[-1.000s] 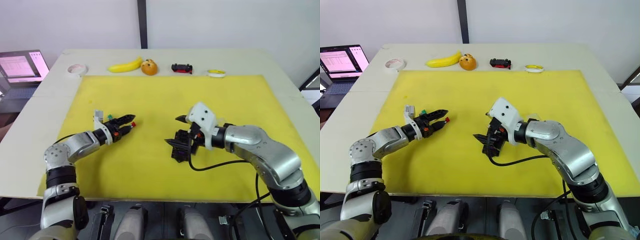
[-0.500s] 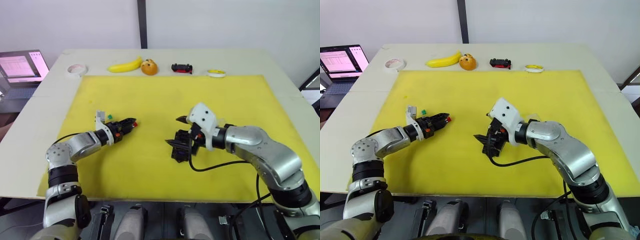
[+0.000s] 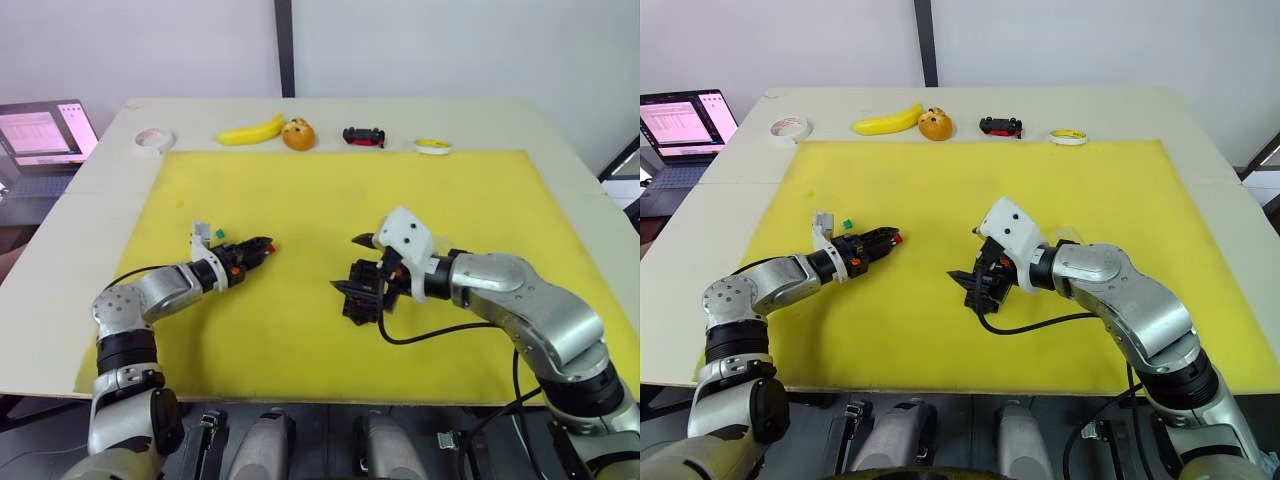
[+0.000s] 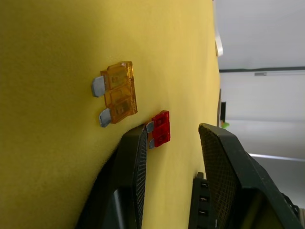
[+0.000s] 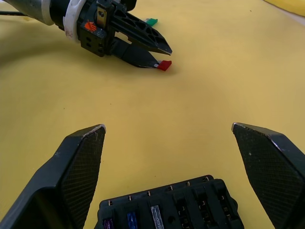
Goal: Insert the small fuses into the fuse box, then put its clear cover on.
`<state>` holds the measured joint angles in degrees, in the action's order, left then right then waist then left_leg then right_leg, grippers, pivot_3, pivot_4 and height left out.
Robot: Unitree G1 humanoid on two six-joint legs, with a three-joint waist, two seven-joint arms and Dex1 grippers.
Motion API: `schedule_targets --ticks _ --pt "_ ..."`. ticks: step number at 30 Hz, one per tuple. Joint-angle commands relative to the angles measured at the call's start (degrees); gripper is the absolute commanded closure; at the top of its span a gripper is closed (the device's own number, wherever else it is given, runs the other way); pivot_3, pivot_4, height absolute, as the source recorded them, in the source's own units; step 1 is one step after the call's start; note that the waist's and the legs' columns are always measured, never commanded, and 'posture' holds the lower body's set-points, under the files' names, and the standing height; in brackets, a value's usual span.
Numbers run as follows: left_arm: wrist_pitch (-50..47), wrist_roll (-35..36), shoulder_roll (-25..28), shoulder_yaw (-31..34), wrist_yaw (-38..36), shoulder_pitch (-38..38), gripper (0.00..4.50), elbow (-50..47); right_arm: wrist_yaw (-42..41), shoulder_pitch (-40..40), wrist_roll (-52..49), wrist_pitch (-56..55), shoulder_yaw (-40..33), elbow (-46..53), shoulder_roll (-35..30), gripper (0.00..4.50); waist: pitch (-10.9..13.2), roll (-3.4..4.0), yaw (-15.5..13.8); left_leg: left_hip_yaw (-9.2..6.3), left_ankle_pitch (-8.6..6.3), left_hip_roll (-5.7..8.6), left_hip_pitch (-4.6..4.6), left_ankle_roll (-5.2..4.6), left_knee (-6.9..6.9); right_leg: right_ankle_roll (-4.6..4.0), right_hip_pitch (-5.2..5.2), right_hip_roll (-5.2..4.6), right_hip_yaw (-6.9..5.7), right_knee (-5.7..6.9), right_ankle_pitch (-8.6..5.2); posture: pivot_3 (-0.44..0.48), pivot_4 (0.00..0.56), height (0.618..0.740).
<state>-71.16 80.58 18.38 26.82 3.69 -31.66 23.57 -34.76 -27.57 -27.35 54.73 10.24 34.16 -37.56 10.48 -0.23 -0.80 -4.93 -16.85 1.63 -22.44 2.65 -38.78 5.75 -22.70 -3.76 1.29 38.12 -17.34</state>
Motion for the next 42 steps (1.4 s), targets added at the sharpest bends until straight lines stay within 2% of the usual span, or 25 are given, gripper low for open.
schedule_targets --ticks 1,4,5,6,8,9,21,24,28,31,34,38,42 --pt "-2.10 -1.92 -1.40 -1.01 0.01 1.15 2.68 2.19 -0.24 -0.84 -0.36 -0.17 -1.88 1.82 -0.60 0.00 0.00 0.00 0.00 0.00 0.00 0.00 0.00 0.00 0.00 0.00 0.00 0.00 0.00 0.00 0.00 0.000 0.150 0.740" --pt "-2.32 -2.34 -1.60 -0.69 -0.15 1.05 2.68 2.15 -0.27 -0.76 -0.40 -0.11 -1.96 1.90 -0.67 0.00 0.00 0.00 0.01 0.00 0.00 0.00 0.00 0.00 0.01 0.00 0.00 0.00 0.00 0.00 0.00 0.000 0.150 0.740" --pt "-2.42 -2.51 -1.69 -0.51 -0.18 1.03 3.21 2.11 -0.26 -0.74 -0.43 -0.08 -1.99 1.94 -0.67 0.00 0.00 0.00 0.02 0.00 0.00 0.00 0.00 0.00 0.01 0.00 0.00 0.00 0.00 0.00 0.00 0.000 0.150 0.740" --pt "-2.46 -2.74 -1.81 -0.35 -0.22 0.94 3.46 2.13 -0.30 -0.77 -0.43 -0.11 -2.02 1.86 -0.68 0.00 0.00 0.00 0.03 0.00 0.00 0.00 0.00 0.00 0.01 0.00 -0.01 0.00 0.00 0.00 0.00 0.000 0.150 0.740" --pt "-2.73 -3.04 -1.95 -0.13 -0.24 0.95 4.39 1.85 -0.32 -0.81 -0.47 -0.12 -2.06 1.81 -0.68 0.00 0.00 0.01 0.06 0.00 0.00 0.00 0.01 0.00 0.02 0.00 -0.01 0.00 0.00 0.00 0.00 0.000 0.150 0.740" --pt "-2.92 -3.06 -1.99 -0.03 -0.15 1.03 4.45 1.60 -0.31 -0.82 -0.50 -0.09 -2.08 1.84 -0.67 0.00 -0.03 0.04 0.06 0.00 0.00 0.00 0.01 0.00 0.02 0.00 0.00 0.00 0.00 0.00 0.00 0.000 0.150 0.740" --pt "-4.80 -0.25 -2.44 2.15 2.19 0.43 4.45 -2.88 -0.17 -0.99 -1.46 0.47 -3.17 1.47 0.16 0.00 -0.02 0.03 0.13 0.02 0.00 -0.01 0.03 0.01 0.11 0.01 -0.05 -0.01 0.01 -0.02 0.00 0.000 0.150 0.740" --pt "-7.56 5.08 -0.93 2.50 2.27 -0.47 4.45 -7.09 0.72 -0.90 -5.09 2.92 -6.17 1.52 2.53 0.00 0.04 -0.07 0.15 0.02 0.01 -0.03 0.00 0.01 0.16 0.01 -0.09 -0.01 0.01 -0.04 0.00 0.000 0.150 0.740" --pt "-10.46 15.24 2.70 0.88 1.06 -0.56 4.45 -13.21 3.78 -0.75 -13.70 8.28 -12.44 1.30 9.37 0.00 0.18 -0.39 0.29 0.04 0.12 -0.08 -0.06 0.21 0.54 0.00 -0.36 -0.01 0.08 -0.04 0.01 0.000 0.150 0.740" --pt "-8.53 25.98 6.54 -2.39 0.88 -0.55 4.45 -17.37 10.10 -1.74 -22.94 13.10 -19.76 -0.72 17.45 0.00 0.18 -0.39 0.56 0.00 0.20 -0.26 -0.11 0.36 0.70 -0.05 -0.54 0.05 0.13 -0.01 0.02 0.000 0.150 0.740" --pt "-5.04 31.49 8.92 -5.60 0.87 -0.15 4.45 -20.47 15.31 -2.49 -29.31 16.07 -23.74 -1.66 21.96 0.00 0.18 -0.37 1.09 0.04 0.25 -0.31 -0.12 0.44 0.78 -0.13 -0.61 0.07 0.16 -0.01 0.06 0.000 0.150 0.740" --pt "-1.42 32.42 8.50 -6.71 -1.77 -0.32 4.45 -23.18 23.92 -3.42 -38.44 17.56 -27.46 -3.39 26.75 0.00 0.18 -0.37 1.55 0.07 0.22 -0.31 -0.11 0.36 0.78 -0.18 -0.61 0.08 0.18 0.00 0.09 0.000 0.150 0.740" --pt "0.71 32.42 8.37 -8.42 -3.30 0.18 4.45 -24.93 32.06 -3.98 -47.92 16.07 -28.57 -4.98 28.21 0.00 0.19 -0.36 1.66 0.09 0.18 -0.31 -0.10 0.27 0.79 -0.18 -0.62 0.13 0.17 0.00 0.09 0.000 0.150 0.740"
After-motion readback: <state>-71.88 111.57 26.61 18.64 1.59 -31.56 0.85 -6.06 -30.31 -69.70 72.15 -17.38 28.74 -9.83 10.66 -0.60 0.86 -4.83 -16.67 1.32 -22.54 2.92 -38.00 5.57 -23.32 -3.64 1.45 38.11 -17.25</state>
